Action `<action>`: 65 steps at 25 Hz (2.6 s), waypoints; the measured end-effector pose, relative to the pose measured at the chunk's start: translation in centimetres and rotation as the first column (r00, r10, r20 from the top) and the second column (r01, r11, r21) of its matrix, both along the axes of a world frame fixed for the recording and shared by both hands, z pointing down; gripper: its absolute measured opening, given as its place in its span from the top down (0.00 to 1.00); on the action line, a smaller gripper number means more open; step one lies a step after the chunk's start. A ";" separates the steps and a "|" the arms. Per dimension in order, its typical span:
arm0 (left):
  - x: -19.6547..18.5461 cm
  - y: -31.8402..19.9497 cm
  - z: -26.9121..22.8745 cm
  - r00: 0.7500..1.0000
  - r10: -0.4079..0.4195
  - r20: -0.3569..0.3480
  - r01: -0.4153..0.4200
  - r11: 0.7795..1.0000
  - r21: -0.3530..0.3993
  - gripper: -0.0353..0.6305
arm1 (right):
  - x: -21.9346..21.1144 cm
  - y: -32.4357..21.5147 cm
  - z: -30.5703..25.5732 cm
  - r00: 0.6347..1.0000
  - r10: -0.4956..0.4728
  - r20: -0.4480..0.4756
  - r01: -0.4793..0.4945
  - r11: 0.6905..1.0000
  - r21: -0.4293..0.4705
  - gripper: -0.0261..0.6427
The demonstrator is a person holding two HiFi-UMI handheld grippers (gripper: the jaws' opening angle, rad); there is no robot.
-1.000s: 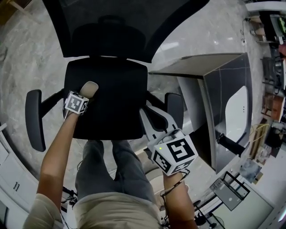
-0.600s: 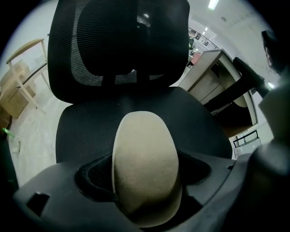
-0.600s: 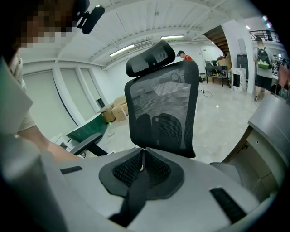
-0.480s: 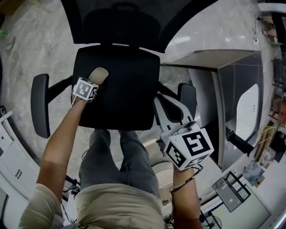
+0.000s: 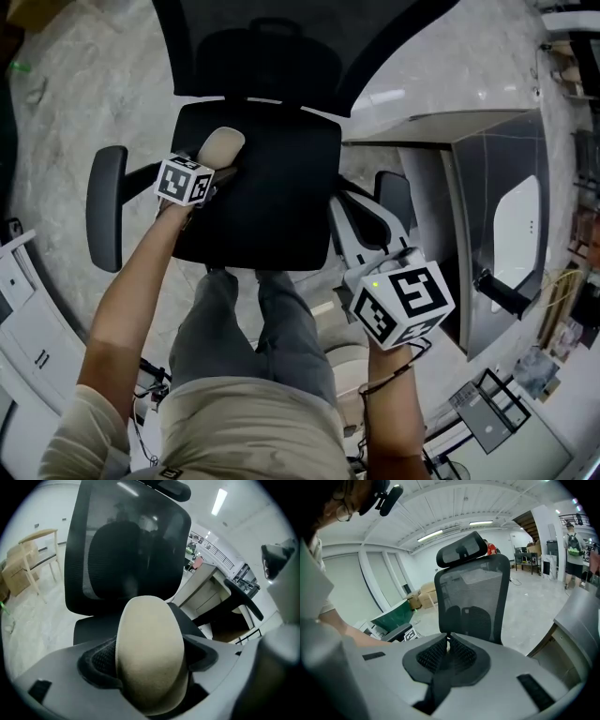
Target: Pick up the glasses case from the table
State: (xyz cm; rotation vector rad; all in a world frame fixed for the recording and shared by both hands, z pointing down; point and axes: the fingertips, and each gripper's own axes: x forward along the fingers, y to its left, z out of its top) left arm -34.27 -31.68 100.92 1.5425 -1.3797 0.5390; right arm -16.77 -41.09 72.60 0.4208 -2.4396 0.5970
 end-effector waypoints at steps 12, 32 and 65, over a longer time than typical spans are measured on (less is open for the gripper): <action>-3.2 -0.8 -14.5 0.999 -0.023 0.037 0.016 0.983 0.185 0.32 | -1.2 2.3 -8.4 0.999 -0.005 0.050 0.002 0.998 0.067 0.92; -3.0 -0.5 -46.3 0.984 0.050 0.171 -0.146 0.776 0.614 0.33 | -0.8 3.0 -22.6 0.982 0.046 0.182 -0.089 0.967 0.238 0.92; 2.5 14.3 -71.2 0.934 0.033 0.356 -0.329 0.464 0.822 0.32 | 1.1 11.5 -40.9 0.915 -0.102 0.391 -0.103 0.877 0.470 0.93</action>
